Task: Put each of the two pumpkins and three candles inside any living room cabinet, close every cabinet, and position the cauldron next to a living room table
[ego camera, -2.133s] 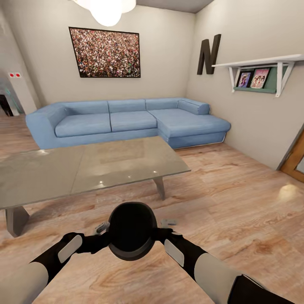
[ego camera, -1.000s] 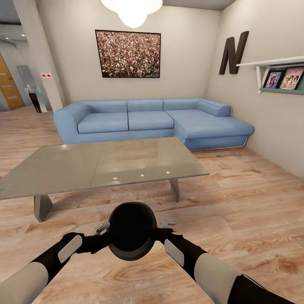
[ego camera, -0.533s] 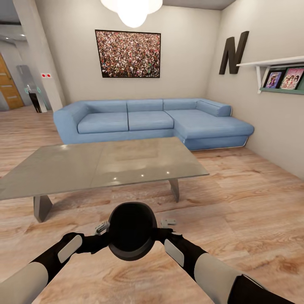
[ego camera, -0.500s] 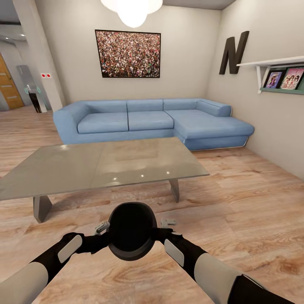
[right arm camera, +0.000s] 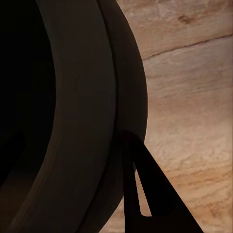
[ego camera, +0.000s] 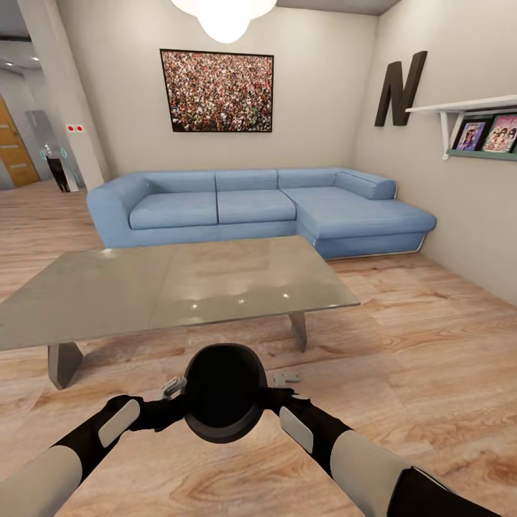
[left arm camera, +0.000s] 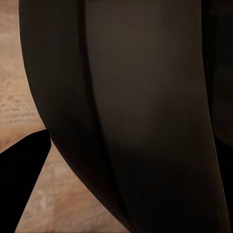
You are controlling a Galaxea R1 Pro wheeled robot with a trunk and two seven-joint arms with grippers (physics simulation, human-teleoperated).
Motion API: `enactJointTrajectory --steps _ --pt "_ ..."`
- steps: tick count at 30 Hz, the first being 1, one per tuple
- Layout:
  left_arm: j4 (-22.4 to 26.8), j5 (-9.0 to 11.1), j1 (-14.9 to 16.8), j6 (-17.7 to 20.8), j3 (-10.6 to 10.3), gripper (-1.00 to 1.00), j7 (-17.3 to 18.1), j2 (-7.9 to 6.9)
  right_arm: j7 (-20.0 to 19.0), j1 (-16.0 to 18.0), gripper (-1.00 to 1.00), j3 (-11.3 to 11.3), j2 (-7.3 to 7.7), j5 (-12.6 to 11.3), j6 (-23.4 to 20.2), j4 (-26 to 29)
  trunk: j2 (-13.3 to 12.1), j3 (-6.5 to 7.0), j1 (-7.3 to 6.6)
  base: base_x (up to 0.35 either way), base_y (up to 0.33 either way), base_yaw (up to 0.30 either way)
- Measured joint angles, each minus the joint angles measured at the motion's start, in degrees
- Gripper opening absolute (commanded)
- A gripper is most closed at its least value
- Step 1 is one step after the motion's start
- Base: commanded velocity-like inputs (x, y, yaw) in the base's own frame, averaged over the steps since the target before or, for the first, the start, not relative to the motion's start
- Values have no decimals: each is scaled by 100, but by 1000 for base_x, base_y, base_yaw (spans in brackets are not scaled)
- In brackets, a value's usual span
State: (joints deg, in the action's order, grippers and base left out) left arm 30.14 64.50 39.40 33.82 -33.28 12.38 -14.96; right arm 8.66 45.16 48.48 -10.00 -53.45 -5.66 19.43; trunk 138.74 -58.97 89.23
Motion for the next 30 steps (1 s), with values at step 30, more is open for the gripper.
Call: enactJointTrajectory --steps 30 --pt "1 7 -2 3 -7 -100 -9 1 -14 -3 -100 -2 0 0 2 -12 458 -396 269 3 0 0"
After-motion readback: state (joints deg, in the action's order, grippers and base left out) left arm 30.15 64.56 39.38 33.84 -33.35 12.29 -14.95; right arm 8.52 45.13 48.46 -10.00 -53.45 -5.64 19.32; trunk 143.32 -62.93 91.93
